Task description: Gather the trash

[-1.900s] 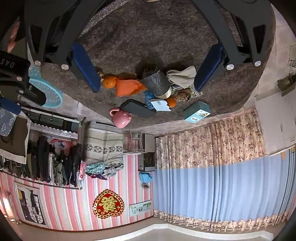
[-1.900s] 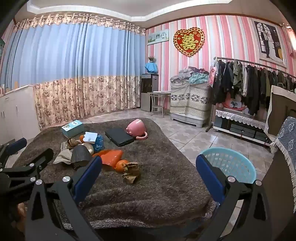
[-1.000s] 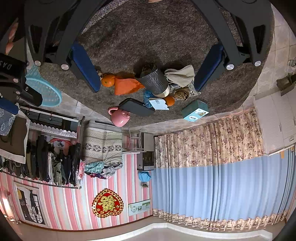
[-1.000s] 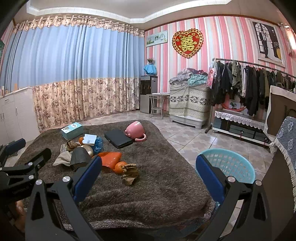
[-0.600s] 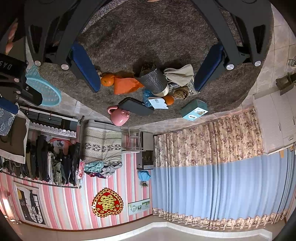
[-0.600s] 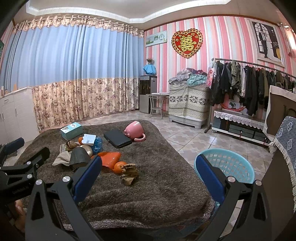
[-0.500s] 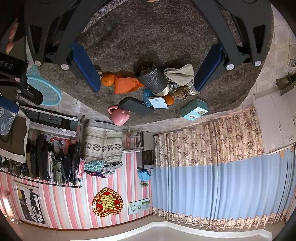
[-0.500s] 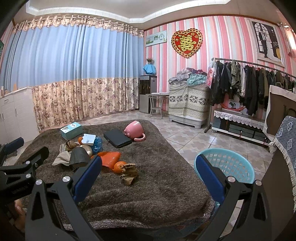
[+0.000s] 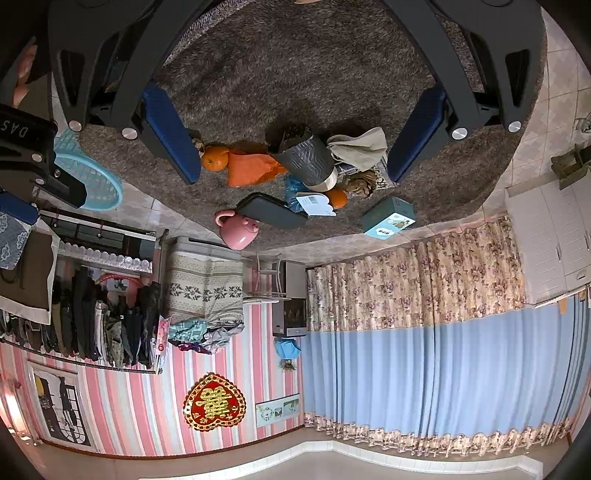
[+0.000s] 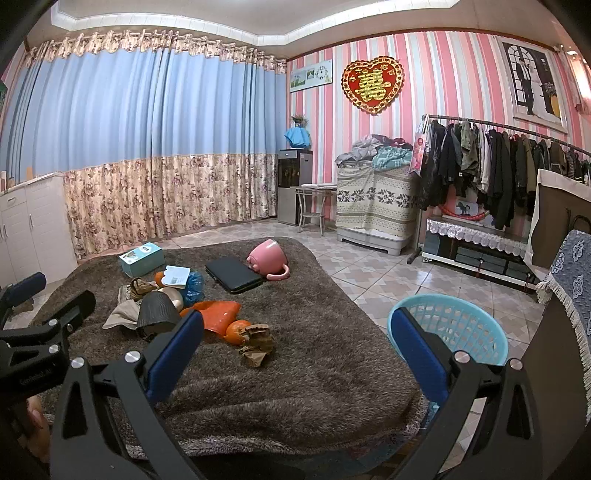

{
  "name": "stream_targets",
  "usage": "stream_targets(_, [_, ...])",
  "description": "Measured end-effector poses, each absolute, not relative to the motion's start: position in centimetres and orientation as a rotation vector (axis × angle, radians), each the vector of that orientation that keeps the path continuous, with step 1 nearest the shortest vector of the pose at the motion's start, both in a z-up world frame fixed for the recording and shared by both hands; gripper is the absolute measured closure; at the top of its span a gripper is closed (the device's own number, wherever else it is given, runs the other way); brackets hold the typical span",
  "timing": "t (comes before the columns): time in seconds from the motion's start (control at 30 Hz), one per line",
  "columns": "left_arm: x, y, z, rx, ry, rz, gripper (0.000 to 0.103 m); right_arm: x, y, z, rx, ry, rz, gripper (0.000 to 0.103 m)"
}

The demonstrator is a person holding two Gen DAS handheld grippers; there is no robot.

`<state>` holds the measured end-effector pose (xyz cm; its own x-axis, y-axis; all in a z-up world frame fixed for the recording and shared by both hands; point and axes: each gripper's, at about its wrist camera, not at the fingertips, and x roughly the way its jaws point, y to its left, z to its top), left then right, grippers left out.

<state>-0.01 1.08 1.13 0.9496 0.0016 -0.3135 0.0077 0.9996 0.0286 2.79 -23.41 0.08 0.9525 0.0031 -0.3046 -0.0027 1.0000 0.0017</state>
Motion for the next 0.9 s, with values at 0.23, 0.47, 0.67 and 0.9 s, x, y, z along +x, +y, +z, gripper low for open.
stream_targets(0.23, [0.0,1.2,1.2,0.03,0.318,-0.003,0.005,2.8,-23.4,0.0,0.0,0.309,0.002,0.004])
stream_targets(0.47, [-0.4,1.5,1.9,0.03,0.315,-0.003,0.005,2.8,-23.4,0.0,0.0,0.31,0.002,0.004])
stream_targets(0.67, [-0.5,1.7,2.1,0.03,0.319,-0.003,0.005,2.9,-23.4,0.0,-0.001,0.311,0.002,0.004])
stream_targets(0.9, [-0.5,1.8,2.2,0.03,0.316,-0.003,0.005,2.9,-23.4,0.0,-0.001,0.311,0.002,0.004])
